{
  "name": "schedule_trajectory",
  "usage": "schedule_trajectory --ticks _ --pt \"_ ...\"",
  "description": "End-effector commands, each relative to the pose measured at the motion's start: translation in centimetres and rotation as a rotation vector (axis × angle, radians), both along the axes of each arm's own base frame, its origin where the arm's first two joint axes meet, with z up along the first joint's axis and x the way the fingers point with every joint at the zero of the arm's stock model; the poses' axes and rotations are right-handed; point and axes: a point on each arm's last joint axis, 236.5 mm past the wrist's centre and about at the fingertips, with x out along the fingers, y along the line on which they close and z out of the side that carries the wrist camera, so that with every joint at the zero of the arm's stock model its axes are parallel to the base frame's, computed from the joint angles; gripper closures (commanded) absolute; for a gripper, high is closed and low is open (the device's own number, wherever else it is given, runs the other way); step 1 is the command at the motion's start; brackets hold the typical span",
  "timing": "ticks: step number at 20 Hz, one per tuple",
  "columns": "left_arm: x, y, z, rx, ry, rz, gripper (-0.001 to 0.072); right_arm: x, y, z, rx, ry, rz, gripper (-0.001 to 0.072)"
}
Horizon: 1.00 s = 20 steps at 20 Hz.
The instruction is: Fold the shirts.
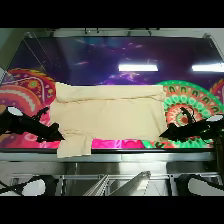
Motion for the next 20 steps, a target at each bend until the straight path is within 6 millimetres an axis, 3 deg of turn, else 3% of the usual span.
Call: schedule_trajectory --ticks 1,5,7,8,11,13,15,17,20 --pt "-2.3 1.0 0.6 -0.066 0.077 0.06 0.0691 -1.0 -0.7 0.7 0.016 0.078 -0.051 0.0697" --pt "-1.1 2.3 1.3 -0.073 0.035 0.181 0.0691 -1.4 -1.6 2.2 0.066 0.094 -0.106 0.0696" --pt "1.1 1.7 3.2 -0.105 -0.073 0.225 0.069 -1.0 -1.4 2.8 0.076 0.073 -0.114 0.0697" --pt "2.8 1.0 5.2 -0.152 -0.163 0.232 0.069 -0.3 -1.0 3.5 0.107 0.046 -0.125 0.0697" --pt "8.3 0.3 12.8 -0.25 -0.45 0.254 0.0691 5.1 0.5 8.4 0.284 -0.145 -0.204 0.0695" --pt "11.7 1.6 17.2 -0.209 -0.624 0.264 0.0691 9.1 0.1 11.3 0.317 -0.265 -0.256 0.0695" --pt "14.6 3.6 19.7 -0.14 -0.732 0.272 0.069 12.9 -0.9 12.9 0.259 -0.368 -0.262 0.0695" --pt "17.4 4.9 20.6 -0.119 -0.773 0.268 0.069 16.6 -1.6 13.7 0.196 -0.449 -0.266 0.0695" --pt "21.2 3.7 18.4 -0.155 -0.727 0.195 0.0691 21.4 -1.5 12.6 0.134 -0.497 -0.268 0.0695"
